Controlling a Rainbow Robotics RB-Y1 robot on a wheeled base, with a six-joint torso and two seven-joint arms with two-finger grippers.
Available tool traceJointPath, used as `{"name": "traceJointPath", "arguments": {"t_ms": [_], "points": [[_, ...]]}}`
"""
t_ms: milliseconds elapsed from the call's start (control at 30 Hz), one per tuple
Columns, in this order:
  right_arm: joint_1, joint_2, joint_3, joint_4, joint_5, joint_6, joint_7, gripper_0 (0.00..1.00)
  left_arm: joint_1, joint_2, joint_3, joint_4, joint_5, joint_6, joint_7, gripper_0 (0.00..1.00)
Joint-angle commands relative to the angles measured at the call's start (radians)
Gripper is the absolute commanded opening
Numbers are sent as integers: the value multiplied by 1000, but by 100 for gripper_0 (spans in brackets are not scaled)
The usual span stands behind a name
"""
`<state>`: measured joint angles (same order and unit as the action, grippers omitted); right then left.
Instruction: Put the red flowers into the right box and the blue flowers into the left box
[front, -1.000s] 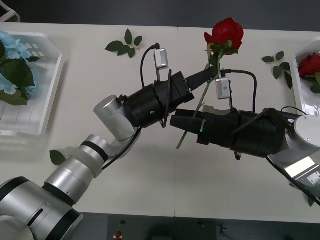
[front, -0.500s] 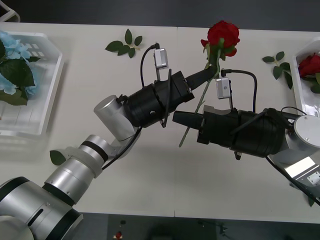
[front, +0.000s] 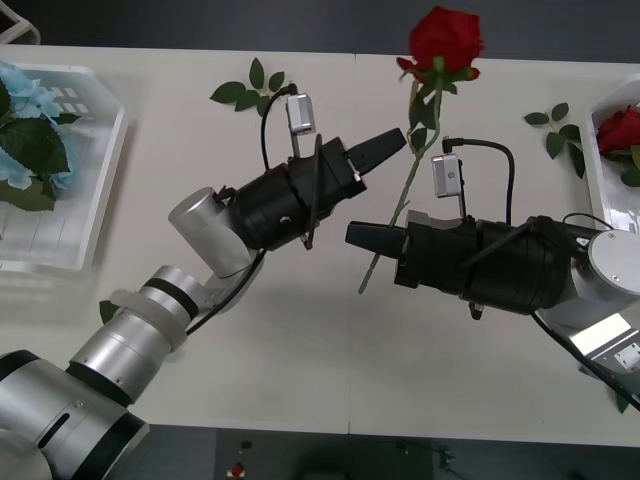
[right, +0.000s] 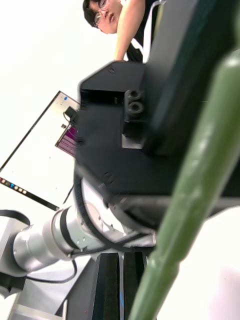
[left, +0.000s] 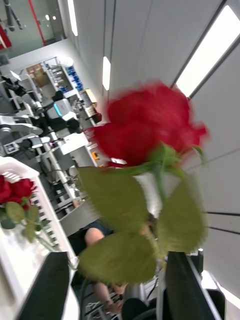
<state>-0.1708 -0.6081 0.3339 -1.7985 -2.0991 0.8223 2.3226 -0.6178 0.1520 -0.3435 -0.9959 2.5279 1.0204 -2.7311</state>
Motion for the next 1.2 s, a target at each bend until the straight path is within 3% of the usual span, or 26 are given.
{"name": "traceJointPath", "arguments": {"t_ms": [33, 167, 300, 433, 467, 700, 900, 1200], "points": [[-16, 30, -16, -24, 2, 0, -16, 0, -22, 98, 15, -24, 17, 24, 26, 74], [-27, 14, -30, -24, 2, -2, -20, 0, -19, 205, 20, -23, 17, 55, 26, 74], [-62, -71, -58, -21, 1, -28, -32, 0, 12, 330, 34, -23, 17, 76, 26, 74], [-110, -217, -78, 28, 1, -51, -43, 0, 49, 432, 63, -24, 0, 89, 26, 74], [-142, -306, -79, 80, 1, -48, -46, 0, 64, 475, 92, -24, -31, 92, 26, 73], [-233, -598, -64, 329, 110, -48, -46, 0, 78, 570, 222, -24, -235, 130, 26, 74], [-355, -756, 68, 582, 315, -48, -63, 0, 73, 581, 383, -41, -501, 233, 26, 74], [-581, -776, 350, 855, 485, -26, -224, 0, 53, 587, 624, -178, -863, 411, 238, 74]]}}
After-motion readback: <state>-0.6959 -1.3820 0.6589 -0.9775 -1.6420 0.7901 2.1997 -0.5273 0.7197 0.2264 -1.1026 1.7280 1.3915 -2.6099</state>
